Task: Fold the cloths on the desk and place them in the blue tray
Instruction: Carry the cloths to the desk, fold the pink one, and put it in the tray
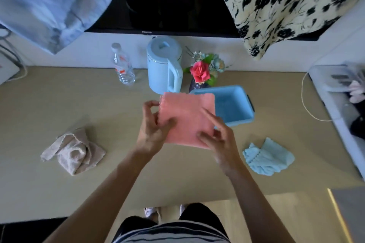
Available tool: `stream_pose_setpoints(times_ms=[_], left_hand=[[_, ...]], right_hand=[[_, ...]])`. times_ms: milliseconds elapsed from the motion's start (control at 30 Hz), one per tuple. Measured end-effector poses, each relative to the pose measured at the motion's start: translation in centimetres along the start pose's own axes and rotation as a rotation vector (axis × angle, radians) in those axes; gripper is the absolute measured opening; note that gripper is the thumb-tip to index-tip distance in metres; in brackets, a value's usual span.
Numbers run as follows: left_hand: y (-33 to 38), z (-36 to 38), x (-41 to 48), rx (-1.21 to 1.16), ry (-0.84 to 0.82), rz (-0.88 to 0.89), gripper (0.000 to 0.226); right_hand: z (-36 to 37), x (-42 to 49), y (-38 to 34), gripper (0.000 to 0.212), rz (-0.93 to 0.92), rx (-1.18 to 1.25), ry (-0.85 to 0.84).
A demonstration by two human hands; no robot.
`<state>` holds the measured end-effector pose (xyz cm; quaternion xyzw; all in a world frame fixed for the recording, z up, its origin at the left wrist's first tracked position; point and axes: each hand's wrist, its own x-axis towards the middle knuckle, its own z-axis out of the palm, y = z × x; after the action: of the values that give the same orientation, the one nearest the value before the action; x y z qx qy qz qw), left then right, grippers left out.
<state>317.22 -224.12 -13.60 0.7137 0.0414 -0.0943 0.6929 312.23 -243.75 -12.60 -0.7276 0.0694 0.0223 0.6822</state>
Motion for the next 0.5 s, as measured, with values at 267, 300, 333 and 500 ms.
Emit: stream_pose_setpoints(times_ms=[267, 300, 333, 500], left_hand=[[1.4, 7.6, 5.2, 0.516, -0.169, 0.176, 0.05], [1.2, 8.8, 6.1, 0.545, -0.166, 0.162, 0.052], [1.0, 10.0, 6.9, 0.561, -0.151, 0.142, 0.053], [-1.8, 15.5, 10.6, 0.672, -0.152, 0.039, 0.059]], right_hand=[[-10.6, 6.7, -1.7, 0.053, 0.051, -0.375, -0.106], [-11.8, 8.0, -1.7, 0.047, 0.051, -0.433, -0.104], [-13.0, 9.3, -1.6, 0.041, 0.05, -0.518, -0.104], [-16.8, 15.1, 0.5, 0.036, 0.029, -0.971, -0.205]])
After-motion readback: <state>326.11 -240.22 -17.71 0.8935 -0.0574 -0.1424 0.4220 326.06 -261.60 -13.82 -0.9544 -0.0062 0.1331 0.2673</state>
